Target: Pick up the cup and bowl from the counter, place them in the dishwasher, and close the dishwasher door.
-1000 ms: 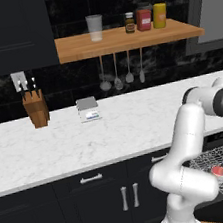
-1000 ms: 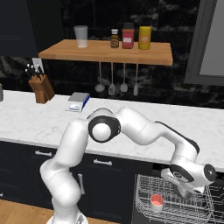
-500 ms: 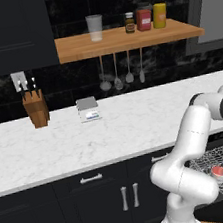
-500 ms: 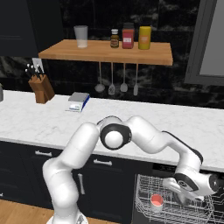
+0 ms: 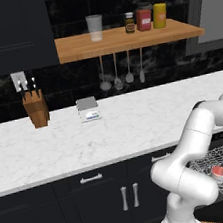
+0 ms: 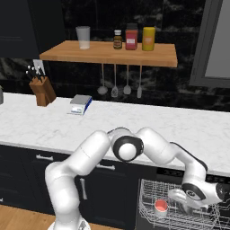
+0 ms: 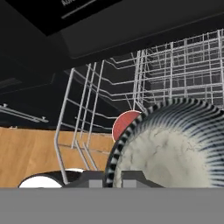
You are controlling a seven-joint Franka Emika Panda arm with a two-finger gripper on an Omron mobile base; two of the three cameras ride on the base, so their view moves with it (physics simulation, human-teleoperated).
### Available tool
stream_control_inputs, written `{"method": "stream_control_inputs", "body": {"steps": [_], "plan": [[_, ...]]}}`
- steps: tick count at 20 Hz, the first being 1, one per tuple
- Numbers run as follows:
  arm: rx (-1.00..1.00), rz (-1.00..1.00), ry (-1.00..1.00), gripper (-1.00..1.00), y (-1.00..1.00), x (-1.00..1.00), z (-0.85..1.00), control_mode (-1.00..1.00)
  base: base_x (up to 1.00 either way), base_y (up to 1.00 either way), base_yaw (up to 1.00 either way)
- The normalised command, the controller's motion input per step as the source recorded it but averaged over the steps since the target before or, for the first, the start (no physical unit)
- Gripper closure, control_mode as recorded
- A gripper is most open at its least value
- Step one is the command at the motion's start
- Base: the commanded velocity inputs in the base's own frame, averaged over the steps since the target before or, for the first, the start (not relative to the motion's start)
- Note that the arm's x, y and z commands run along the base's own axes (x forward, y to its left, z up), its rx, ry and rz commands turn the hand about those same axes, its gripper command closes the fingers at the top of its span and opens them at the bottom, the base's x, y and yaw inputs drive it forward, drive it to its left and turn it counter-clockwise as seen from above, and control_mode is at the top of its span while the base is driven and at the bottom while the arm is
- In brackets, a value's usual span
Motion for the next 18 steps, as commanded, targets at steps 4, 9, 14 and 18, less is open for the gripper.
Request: {"method": "stream_control_inputs", "body": {"steps": [4,9,14,18], "plan": [[0.03,0.10,0.03,1.00,-0.04,0.09,-0.49,-1.00,0.00,0.00,0.00],[0.01,0.10,0.01,1.00,-0.05,0.08,-0.57,-1.00,0.00,0.00,0.00],[0.00,0.09,0.02,1.00,-0.03,0.03,-0.56,-1.00,0.00,0.00,0.00],[0.00,0.06,0.00,1.00,-0.05,0.02,-0.05,-1.00,0.00,0.00,0.00]]}}
